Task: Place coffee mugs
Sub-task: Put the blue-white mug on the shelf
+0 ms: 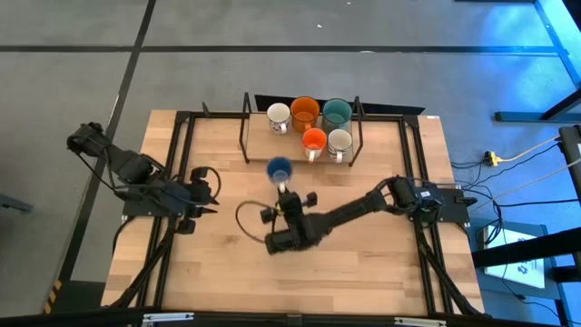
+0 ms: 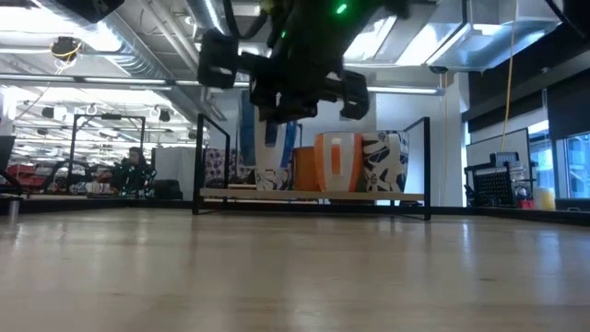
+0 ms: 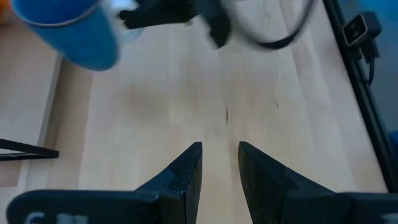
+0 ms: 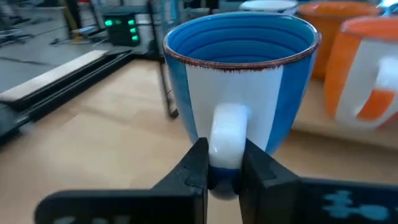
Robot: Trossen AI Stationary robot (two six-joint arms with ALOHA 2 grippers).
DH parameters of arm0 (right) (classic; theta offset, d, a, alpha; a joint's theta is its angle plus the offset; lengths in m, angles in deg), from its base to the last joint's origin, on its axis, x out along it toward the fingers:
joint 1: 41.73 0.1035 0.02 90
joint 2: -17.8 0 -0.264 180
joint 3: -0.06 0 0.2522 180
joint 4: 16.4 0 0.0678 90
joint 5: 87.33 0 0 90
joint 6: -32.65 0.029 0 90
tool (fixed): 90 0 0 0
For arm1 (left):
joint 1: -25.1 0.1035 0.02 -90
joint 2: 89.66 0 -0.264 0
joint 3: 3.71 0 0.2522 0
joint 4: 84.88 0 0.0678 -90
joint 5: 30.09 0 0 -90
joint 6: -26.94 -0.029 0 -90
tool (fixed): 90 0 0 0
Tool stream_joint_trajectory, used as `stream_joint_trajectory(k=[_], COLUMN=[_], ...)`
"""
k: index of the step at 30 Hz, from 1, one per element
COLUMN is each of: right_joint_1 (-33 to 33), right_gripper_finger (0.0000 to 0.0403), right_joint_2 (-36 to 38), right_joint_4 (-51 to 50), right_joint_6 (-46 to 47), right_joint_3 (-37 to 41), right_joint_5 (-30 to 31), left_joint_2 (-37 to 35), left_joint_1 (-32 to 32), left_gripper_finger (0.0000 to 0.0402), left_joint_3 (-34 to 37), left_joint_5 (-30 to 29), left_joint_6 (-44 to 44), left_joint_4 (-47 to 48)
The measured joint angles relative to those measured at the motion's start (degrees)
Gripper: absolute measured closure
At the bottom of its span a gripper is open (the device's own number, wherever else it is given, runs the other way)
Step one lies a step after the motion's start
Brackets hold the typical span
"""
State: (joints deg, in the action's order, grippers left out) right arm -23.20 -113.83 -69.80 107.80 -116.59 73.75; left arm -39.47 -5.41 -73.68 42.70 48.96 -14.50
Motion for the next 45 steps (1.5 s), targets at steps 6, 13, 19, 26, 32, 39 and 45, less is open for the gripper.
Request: stream_joint_trajectory(k=[6,13,19,26,32,39,45], right_joint_1=[-4.93,-9.69,-12.73,-15.38,-16.07,-16.46,-16.44], right_gripper_finger=[0.0372,0.0372,0.0372,0.0372,0.0372,0.0332,0.0282], right_joint_2=[0.04,0.02,0.02,0.02,0.02,-0.26,-0.66], right_joint_4=[0.1,0.07,0.09,0.18,1.18,2.24,2.24], right_joint_6=[-1.9,-3.46,-5.0,-6.29,-5.94,-5.81,-5.81], right_joint_3=[0.0,0.0,0.0,0.0,0.0,-0.06,-0.07], right_joint_5=[1.29,0.18,-3.52,-6.93,-7.84,-9.31,-11.33], left_joint_2=[-2.33,-2.74,-2.74,-2.74,-2.72,-2.72,-2.68], left_joint_1=[0.0,-0.01,-0.01,-0.01,0.01,0.0,-0.01], left_gripper_finger=[0.0303,0.0303,0.0303,0.0303,0.0303,0.0303,0.0303], left_joint_3=[0.01,0.0,0.0,0.0,0.0,0.0,0.0], left_joint_5=[-0.29,-0.3,-0.94,-1.83,-1.88,-1.87,-2.19], left_joint_6=[0.08,0.08,-0.14,-0.14,-0.15,-0.09,-0.11], left_joint_4=[0.0,0.0,0.0,-0.02,-0.04,-0.06,-0.09])
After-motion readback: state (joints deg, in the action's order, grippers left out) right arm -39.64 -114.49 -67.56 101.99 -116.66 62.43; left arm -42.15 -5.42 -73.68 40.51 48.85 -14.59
